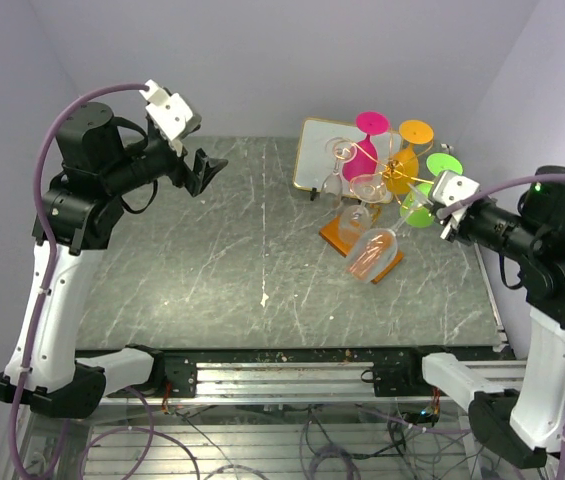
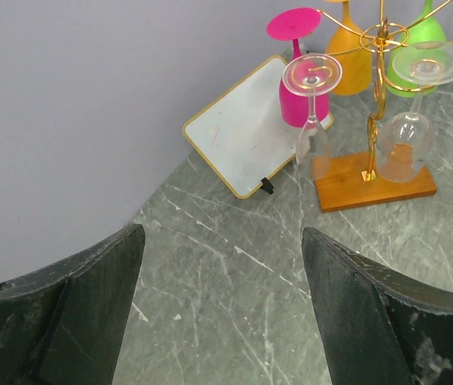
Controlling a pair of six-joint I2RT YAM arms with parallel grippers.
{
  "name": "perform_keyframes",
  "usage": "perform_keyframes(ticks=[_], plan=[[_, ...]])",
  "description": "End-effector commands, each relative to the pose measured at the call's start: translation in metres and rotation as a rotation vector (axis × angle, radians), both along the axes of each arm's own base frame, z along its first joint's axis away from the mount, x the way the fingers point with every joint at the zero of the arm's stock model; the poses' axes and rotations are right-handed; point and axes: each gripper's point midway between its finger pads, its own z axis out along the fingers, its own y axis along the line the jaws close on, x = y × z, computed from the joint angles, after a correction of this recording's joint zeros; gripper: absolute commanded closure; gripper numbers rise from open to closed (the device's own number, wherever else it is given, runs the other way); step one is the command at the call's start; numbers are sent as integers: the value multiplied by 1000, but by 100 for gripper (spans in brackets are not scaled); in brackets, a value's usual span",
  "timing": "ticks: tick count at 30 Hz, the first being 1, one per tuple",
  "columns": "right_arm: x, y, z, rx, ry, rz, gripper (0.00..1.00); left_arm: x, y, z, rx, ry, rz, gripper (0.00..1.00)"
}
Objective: Place the wine glass upside down on the wine glass rack
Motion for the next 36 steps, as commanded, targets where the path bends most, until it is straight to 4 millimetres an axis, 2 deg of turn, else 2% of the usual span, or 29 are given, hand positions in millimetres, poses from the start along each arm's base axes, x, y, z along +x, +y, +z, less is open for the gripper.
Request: perform_keyframes(ticks=[1,7,13,17,36], plan=[[3,-32,-15,-64,20,-161,100,4,-1,2,-20,-12,-3,10],[3,-60,-22,-98,19,-308,100,6,-4,1,-26,-4,-14,11],[19,-89,-30,-172,25,-456,100,4,-4,3,-25,-10,-17,11],[30,-99,-37,-228,31,-499,100,3,-3,4,-22,-15,-14,11],[79,-84,-33,-425,-55,-430,100,0,-2,3,-2,-28,-22,11]])
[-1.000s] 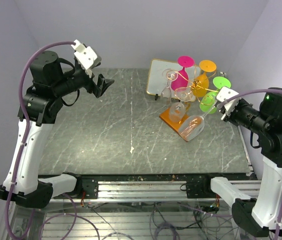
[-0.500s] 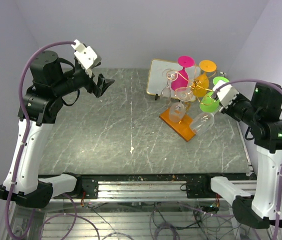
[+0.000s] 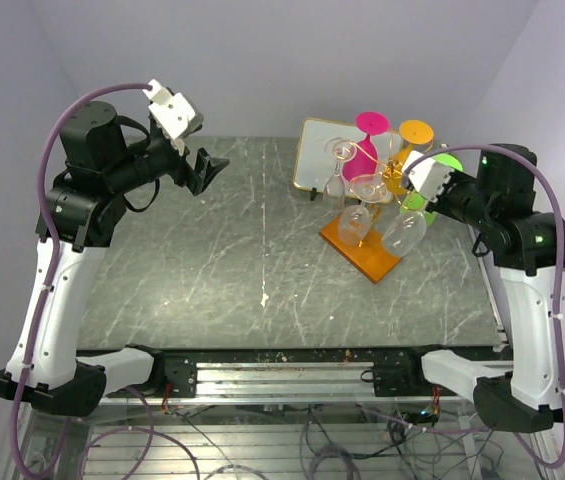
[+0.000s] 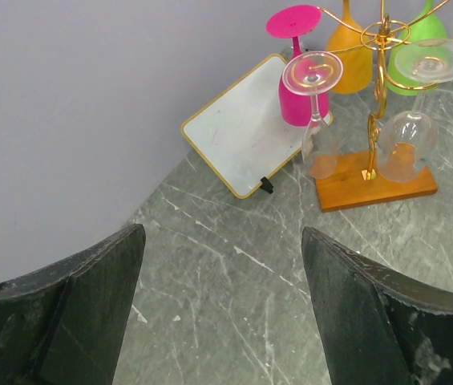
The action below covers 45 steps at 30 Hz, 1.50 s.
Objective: Place the wine glass upside down on the wine glass rack
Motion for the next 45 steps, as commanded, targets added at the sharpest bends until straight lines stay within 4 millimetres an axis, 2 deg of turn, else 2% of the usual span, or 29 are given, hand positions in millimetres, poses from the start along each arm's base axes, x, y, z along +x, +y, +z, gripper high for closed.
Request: perform_keyframes(ticks=[1,19,27,45], plan=[[15,-2,18,-64,-78,-8,100,-4,0,8,0,-40,-19,11],[37,31,19,-108,-80,101,100,-3,0,6,10,-42,-22,11],[30,50,25,-65,-72,197,100,-4,1,4,21,-44,-21,11],[16,62,25,-102,-43,324,100,-4,1,-1,40,-42,-28,10]])
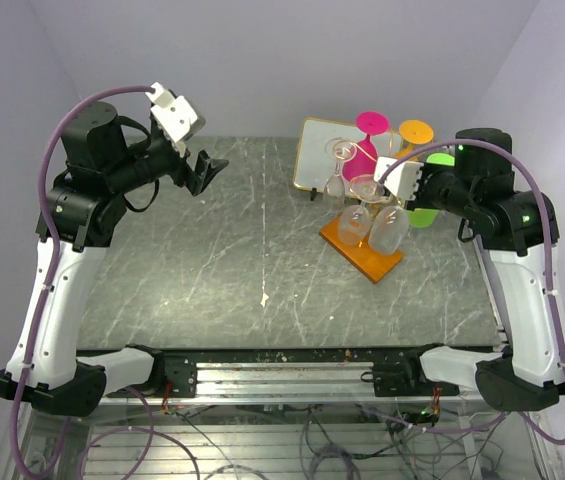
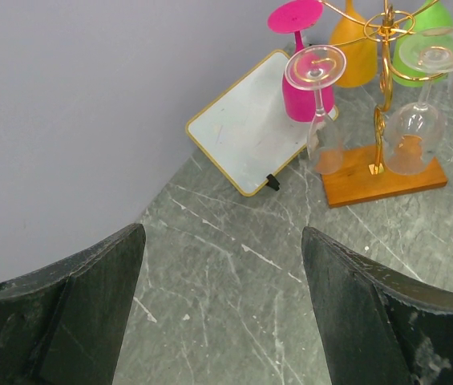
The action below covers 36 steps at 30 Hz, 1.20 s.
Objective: Place the wine glass upside down on the wine glass rack
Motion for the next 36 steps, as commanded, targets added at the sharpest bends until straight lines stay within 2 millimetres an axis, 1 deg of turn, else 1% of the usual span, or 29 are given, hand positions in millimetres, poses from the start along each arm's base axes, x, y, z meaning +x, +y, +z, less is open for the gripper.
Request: perform_keyframes(ticks=[1,5,11,22,36], plan=[[-6,7,18,19,-43,48,100,-5,0,0,7,-13,-23,10],[-11,9,18,23,-38,70,100,-6,-1,1,7,-13,-28,10],[-13,6,14,3,-31,66,100,-6,-1,3,5,-17,-29,10],[-22,6,13,17,-24,77,100,-4,-1,-1,15,-13,-31,10],[-27,-7,12,24,-28,30,100,-4,-3,0,12,-13,-37,10]])
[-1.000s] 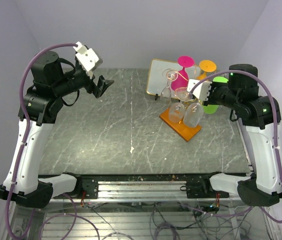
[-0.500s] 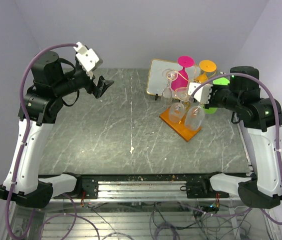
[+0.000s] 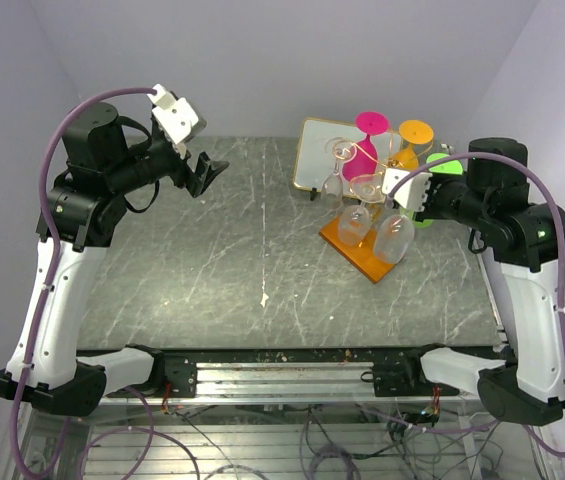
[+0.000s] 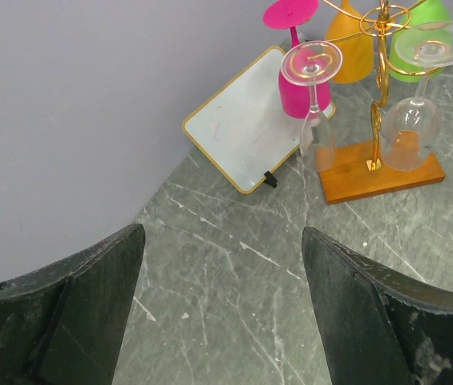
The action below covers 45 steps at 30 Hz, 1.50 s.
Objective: Place the wine glass upside down on the wine glass rack
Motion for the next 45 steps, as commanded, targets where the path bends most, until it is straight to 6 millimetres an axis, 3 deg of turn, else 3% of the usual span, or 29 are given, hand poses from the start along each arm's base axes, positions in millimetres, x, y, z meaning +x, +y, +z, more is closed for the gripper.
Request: perform_keyframes(ticks=[1,15,30,45], plan=[[-5,-5,6,20,-29,-18,100,-3,-2,3,0,-18,-27,10],[-5,-20,-6,13,-15,-92,100,-6,-2,4,-1,-21,-34,10],[6,-21,-22,1,10,-121,100,-6,-1,-1,18,-19,-35,10],[6,-20,-31,4,35,-123,89,-4,-2,-3,18,-13,-37,10]])
